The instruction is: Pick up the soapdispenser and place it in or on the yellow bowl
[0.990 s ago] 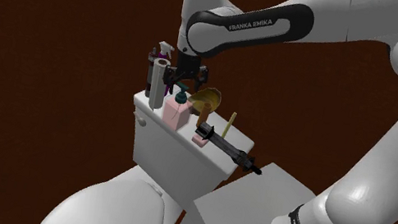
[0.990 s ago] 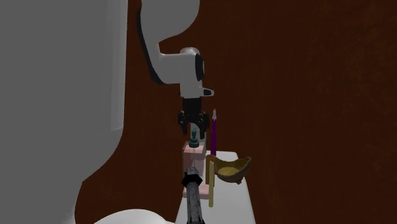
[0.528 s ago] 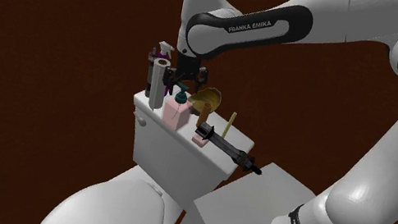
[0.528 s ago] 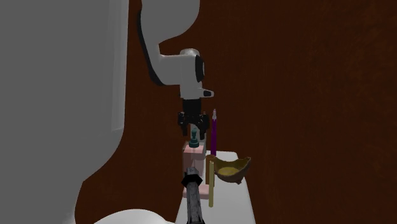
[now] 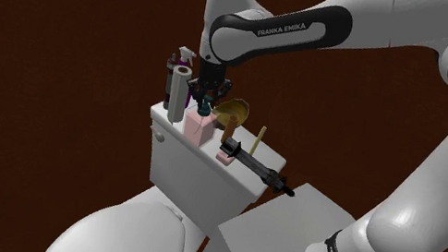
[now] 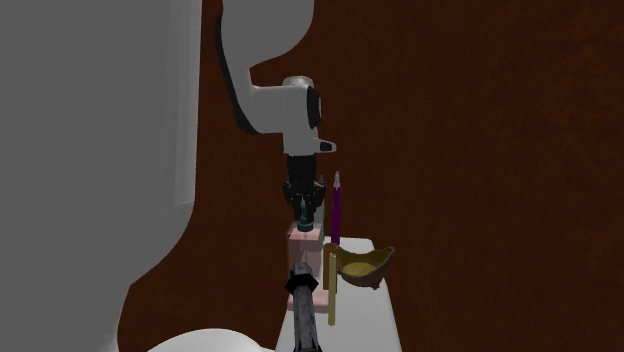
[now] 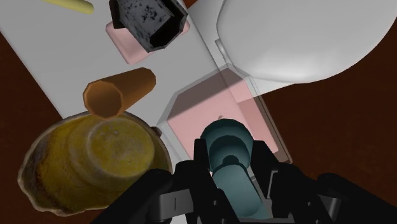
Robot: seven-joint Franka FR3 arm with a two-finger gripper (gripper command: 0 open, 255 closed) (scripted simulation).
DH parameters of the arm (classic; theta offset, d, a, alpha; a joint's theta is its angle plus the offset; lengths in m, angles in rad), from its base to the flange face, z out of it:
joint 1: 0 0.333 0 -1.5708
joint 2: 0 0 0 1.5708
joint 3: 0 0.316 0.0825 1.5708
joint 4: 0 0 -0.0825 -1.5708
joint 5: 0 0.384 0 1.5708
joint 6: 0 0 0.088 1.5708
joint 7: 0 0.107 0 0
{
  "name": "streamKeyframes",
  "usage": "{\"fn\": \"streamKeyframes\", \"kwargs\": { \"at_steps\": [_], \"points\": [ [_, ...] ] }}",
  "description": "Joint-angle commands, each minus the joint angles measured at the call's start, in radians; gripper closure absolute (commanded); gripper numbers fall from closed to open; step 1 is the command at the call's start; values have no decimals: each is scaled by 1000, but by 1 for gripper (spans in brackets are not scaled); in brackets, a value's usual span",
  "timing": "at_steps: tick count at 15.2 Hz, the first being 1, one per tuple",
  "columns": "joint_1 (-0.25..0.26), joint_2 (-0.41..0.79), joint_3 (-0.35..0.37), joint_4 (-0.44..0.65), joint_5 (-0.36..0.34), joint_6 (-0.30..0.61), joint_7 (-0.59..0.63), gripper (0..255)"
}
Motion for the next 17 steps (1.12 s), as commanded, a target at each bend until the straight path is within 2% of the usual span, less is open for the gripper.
{"fn": "streamKeyframes", "kwargs": {
  "at_steps": [1, 17],
  "points": [
    [0, 1, 0, -1, 0, 0, 0, 255],
    [-3, -59, 5, 132, 31, -187, -27, 255]
  ]
}}
